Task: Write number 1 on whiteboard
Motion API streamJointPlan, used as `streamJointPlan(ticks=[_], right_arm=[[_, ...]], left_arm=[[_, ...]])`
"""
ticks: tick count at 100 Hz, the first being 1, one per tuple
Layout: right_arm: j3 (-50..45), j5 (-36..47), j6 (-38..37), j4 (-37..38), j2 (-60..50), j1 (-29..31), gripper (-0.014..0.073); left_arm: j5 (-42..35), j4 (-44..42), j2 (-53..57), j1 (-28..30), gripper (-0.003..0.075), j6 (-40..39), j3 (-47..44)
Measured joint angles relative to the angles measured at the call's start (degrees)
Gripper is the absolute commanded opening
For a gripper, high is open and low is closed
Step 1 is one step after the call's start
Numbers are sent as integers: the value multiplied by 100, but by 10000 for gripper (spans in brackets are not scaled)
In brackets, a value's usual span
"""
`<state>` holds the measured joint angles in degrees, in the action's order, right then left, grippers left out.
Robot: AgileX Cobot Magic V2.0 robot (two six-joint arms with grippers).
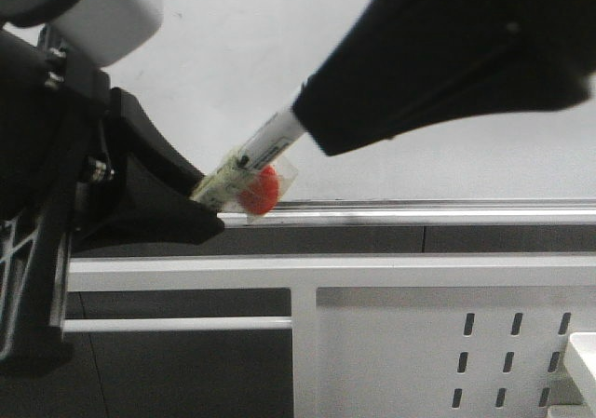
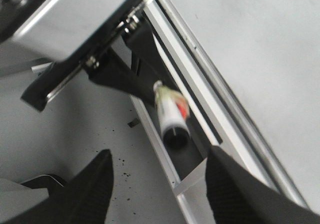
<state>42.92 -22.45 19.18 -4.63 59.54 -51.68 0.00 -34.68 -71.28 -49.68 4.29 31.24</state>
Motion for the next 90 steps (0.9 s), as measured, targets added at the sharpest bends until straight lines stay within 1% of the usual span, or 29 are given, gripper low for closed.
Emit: streamJointPlan(ticks=[18,31,35,45,54,60,61,67,68,74,90], right_arm=[[420,148,0,143,672,-37,371],[537,343,0,178,899,-37,366],[551,372,0,180,937,-37,351],[555,372,4,190,1000,-37,284],[564,337,4,190,1002,-37,208],[564,293,4,190,1002,-37,142],[564,280,4,190,1002,-37,142],[564,237,4,203,1012,-37,44],[564,227,4,214,1012,-37,44],[578,181,4,225,1036,-37,-80],[591,129,13,225,1050,-37,-71]], left_arm=[[35,0,0,-2,-20,0,37],[44,0,0,-2,-20,0,37],[44,0,0,-2,-20,0,37],[44,0,0,-2,-20,0,37],[44,0,0,-2,-20,0,37],[44,0,0,-2,-20,0,37],[44,0,0,-2,-20,0,37],[68,0,0,-2,-20,16,37],[65,0,0,-2,-20,16,37],[89,-11,0,-12,-20,52,37],[125,-62,0,-23,-20,93,37]])
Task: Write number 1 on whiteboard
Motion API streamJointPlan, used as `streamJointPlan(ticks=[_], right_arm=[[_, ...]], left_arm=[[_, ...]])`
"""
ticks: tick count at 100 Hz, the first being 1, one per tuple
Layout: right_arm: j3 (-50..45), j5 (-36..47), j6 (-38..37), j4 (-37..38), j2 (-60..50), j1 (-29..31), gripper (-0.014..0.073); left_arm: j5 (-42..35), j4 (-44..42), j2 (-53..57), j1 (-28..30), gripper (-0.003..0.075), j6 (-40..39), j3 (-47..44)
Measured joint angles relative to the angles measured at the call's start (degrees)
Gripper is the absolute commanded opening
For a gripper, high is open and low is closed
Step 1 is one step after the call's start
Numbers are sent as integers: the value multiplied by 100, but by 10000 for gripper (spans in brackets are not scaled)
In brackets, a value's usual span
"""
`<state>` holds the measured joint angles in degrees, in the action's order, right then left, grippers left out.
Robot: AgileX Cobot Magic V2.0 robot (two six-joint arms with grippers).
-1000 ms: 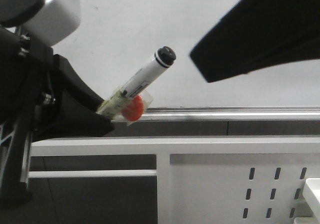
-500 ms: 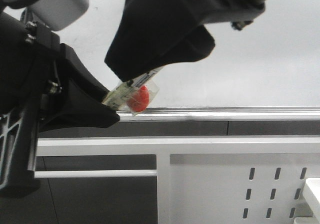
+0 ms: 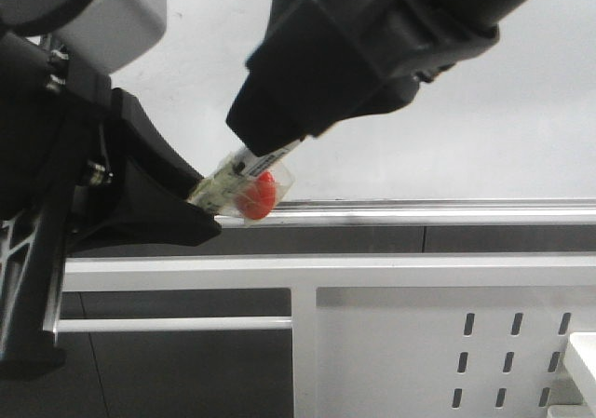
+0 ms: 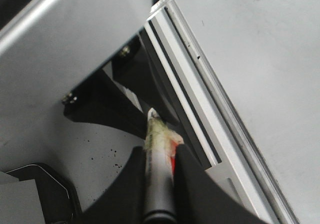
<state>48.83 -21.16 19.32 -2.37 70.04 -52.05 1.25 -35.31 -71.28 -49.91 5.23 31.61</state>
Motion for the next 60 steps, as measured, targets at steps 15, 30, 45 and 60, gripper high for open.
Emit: streamJointPlan(ticks=[15,30,45,60], right_arm=[[4,12,0,0,14,0,-71],[4,23,11,0,22,0,-71],[4,91,0,0,47,0,-69],[-83,424,-24,0,-101,0,-69]], left_arm=[[0,0,0,0,54,0,0],[-206,72,21,0,356,-11,0],[-383,765,266,0,423,-34,0],[28,1282,799,0,320,-34,0]])
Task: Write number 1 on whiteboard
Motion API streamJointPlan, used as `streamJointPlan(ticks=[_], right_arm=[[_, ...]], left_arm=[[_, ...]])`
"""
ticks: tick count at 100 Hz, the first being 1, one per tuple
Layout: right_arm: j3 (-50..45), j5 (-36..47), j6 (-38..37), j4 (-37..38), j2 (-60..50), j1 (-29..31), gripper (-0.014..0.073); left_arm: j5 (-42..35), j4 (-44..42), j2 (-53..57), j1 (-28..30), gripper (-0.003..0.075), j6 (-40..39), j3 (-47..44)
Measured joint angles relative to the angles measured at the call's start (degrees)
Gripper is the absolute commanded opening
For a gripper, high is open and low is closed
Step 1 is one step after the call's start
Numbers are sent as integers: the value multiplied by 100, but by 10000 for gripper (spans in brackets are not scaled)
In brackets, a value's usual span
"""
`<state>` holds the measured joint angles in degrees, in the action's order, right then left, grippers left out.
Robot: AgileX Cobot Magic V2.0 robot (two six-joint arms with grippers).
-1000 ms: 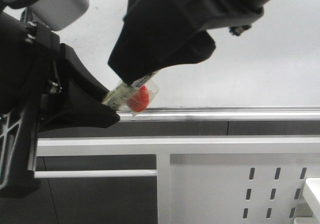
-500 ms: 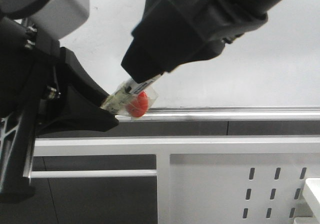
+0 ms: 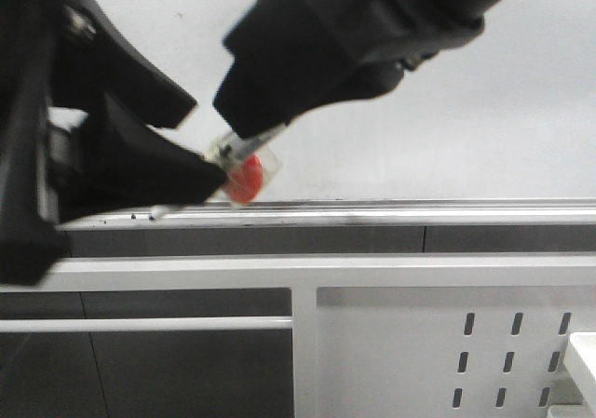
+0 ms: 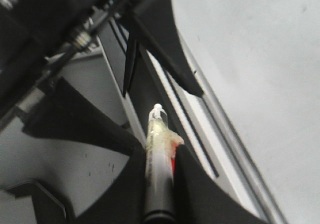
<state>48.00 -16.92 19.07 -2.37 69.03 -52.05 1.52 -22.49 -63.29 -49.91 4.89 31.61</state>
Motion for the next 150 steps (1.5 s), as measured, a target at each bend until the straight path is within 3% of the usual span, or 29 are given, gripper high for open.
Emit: streamJointPlan(ticks=[17,31,64,89,111,127,150], right_arm=[[-302,307,-9,-11,-468,24,-69],[-642,333,-12,-125,-861,233,-68],[-1437,592,-21,-501,-2123,614,-70],[-1651,209,-21,-580,-2369,618,-69],[-1651,1252,-21,-724,-2357,780,-69],[-1651,1692,-21,-807,-2173,1106,-69],[-1631,1765,-21,-821,-1938,1166,-69]], left_arm=[[130,434,975,0,226,-2,-92],[445,1082,1893,0,-22,-2,-202],[701,1693,3601,0,-20,-12,-403],[699,1728,3857,0,-20,-12,-920],[259,1620,3845,94,-20,-14,-933],[186,1620,3845,689,-20,-14,-933],[-220,2336,3845,2280,-20,-14,-1159]])
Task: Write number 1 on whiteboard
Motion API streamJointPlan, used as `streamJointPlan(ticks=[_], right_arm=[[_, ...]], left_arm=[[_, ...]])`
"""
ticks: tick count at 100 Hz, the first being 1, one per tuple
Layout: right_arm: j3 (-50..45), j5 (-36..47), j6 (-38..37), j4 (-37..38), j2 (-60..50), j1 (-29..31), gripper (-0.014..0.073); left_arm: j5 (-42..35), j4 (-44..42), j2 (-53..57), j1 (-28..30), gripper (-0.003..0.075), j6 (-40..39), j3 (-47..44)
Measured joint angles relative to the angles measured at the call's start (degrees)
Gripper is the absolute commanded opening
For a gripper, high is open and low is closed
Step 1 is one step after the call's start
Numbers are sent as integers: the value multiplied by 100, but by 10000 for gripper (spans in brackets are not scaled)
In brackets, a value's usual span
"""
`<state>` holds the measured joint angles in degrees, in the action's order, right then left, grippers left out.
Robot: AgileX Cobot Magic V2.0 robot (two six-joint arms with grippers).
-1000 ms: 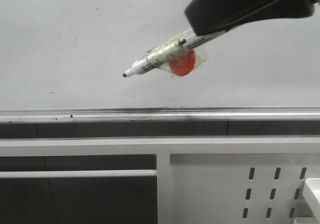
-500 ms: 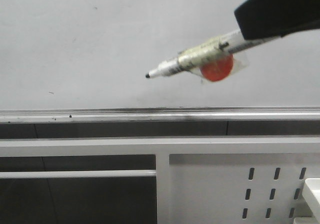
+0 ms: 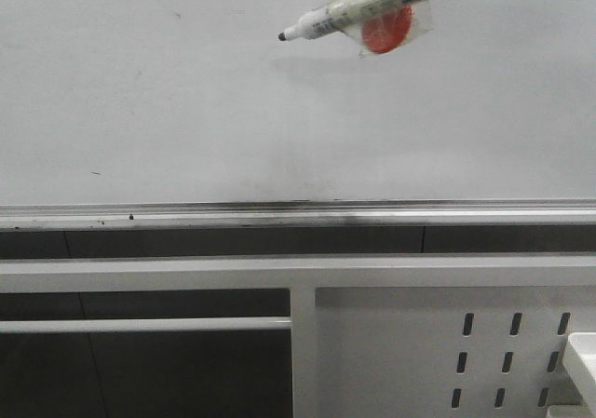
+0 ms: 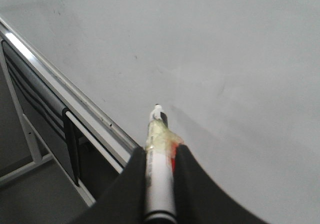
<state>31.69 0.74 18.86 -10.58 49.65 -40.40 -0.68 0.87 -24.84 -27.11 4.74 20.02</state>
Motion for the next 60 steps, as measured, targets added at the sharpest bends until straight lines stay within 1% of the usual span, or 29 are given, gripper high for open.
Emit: streamJointPlan(ticks=[11,22,45,60], right_arm=[[63,0,0,-9,11,0,-69],[100,-12,0,-9,11,0,-69],[104,133,0,-9,11,3,-69],[104,295,0,-9,11,165,-69]], left_arm=[[-240,472,0,710,-20,-10,-175],[-258,607,0,1112,-20,-10,-224],[-282,645,0,1237,-20,-10,-224],[-286,645,0,1237,-20,-10,-224]])
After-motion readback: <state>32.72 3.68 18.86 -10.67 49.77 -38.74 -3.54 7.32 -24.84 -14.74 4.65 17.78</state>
